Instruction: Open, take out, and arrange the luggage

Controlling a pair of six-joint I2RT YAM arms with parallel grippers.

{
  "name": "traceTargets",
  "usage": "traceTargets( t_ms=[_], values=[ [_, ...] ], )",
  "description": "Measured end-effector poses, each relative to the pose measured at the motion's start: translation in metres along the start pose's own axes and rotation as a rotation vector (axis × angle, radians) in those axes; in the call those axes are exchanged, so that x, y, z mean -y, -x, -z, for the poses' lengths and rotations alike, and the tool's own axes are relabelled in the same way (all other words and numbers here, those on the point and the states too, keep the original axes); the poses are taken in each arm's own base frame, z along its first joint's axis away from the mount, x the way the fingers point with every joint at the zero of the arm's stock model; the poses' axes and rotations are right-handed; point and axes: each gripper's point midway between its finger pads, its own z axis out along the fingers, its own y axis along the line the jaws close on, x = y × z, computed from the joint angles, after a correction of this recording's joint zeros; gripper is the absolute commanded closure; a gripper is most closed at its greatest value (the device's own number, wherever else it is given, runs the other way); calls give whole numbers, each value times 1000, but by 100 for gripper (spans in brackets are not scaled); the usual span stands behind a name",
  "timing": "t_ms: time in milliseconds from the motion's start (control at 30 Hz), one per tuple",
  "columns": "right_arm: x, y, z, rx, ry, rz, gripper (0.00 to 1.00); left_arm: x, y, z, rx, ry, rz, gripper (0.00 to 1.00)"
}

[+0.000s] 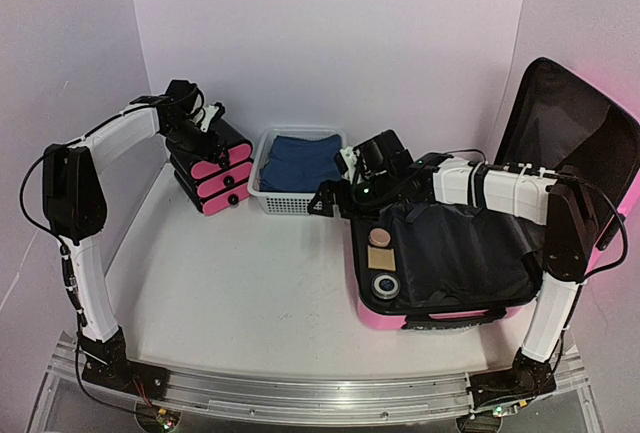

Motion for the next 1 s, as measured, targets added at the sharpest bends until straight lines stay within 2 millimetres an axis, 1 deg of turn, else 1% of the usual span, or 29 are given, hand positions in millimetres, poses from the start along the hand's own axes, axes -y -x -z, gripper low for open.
traceTargets(
  t_ms=[333, 400, 533, 667, 833, 1000],
  values=[
    [-1, 0, 1, 1, 1, 0, 2, 4, -1, 0, -2, -22, -26, 24],
    [-1, 0, 1, 2, 2, 0, 2, 5, -2, 0, -2, -25, -37, 24],
    [-2, 0, 1, -2, 8, -3, 2, 6, -15, -3, -43, -21, -56, 23],
    [-2, 0, 1, -3, 10, -3, 2, 3, -29, -7, -93, 6, -73, 22],
    [-2, 0, 1, -3, 11, -3, 2, 3, -31, -7, -99, 3, -74, 22],
    [-3, 0, 1, -4, 16, -3, 2, 9, -33, -6, -99, -31, -64, 21]
  ],
)
